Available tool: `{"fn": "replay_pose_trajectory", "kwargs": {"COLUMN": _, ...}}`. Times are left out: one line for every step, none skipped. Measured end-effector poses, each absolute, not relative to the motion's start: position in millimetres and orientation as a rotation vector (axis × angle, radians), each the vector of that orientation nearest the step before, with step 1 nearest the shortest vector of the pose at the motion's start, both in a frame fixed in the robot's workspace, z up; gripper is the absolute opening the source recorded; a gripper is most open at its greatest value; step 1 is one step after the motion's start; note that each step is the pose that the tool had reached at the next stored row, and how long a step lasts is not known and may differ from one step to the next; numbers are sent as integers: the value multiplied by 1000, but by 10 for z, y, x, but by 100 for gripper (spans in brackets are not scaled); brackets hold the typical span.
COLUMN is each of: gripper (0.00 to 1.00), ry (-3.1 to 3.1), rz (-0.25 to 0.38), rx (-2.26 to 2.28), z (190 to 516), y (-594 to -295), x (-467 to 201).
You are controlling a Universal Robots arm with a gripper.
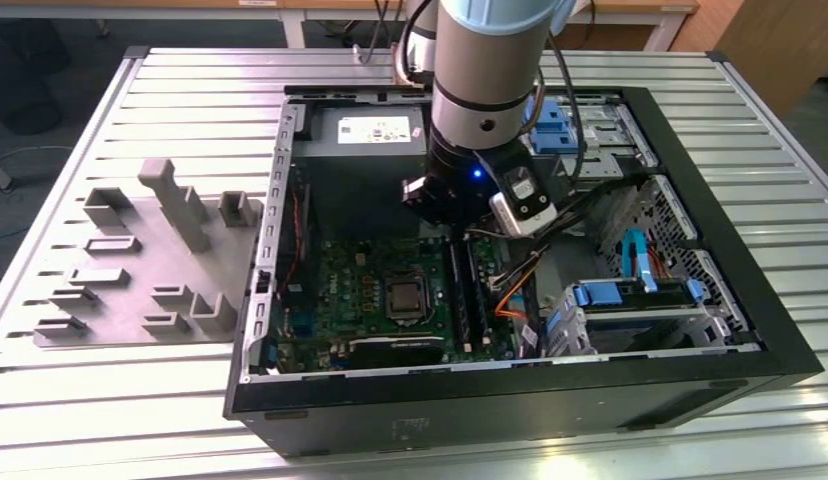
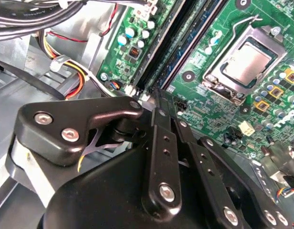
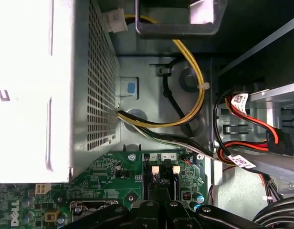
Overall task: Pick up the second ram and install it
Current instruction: 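Press down the second ram until it locks into place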
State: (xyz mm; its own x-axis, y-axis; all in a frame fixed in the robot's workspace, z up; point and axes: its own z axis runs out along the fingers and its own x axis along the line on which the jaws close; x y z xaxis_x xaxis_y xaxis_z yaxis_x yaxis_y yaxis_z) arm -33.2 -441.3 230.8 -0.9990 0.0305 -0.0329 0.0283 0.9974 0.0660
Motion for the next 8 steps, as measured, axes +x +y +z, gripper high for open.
{"fn": "replay_pose_trajectory", "kwargs": {"gripper": 11, "ry": 3106, "rz": 101, "rx": 46, "z": 2309, "y": -4415, "x": -333}}
{"fn": "replay_pose_trajectory", "kwargs": {"gripper": 11, "ry": 3106, "rz": 100, "rx": 46, "z": 2311, "y": -4425, "x": -333}}
{"fn": "replay_pose_trajectory", "kwargs": {"gripper": 11, "ry": 3106, "rz": 99, "rx": 46, "z": 2310, "y": -4439, "x": -333}}
{"fn": "replay_pose_trajectory", "kwargs": {"gripper": 11, "ry": 3106, "rz": 99, "rx": 46, "z": 2310, "y": -4460, "x": -333}}
{"fn": "replay_pose_trajectory", "kwargs": {"gripper": 11, "ry": 3106, "rz": 99, "rx": 46, "z": 2310, "y": -4485, "x": -333}}
{"fn": "replay_pose_trajectory", "kwargs": {"gripper": 11, "ry": 3106, "rz": 99, "rx": 46, "z": 2309, "y": -4515, "x": -333}}
{"fn": "replay_pose_trajectory", "kwargs": {"gripper": 11, "ry": 3106, "rz": 99, "rx": 46, "z": 2309, "y": -4549, "x": -333}}
{"fn": "replay_pose_trajectory", "kwargs": {"gripper": 11, "ry": 3106, "rz": 99, "rx": 46, "z": 2308, "y": -4582, "x": -333}}
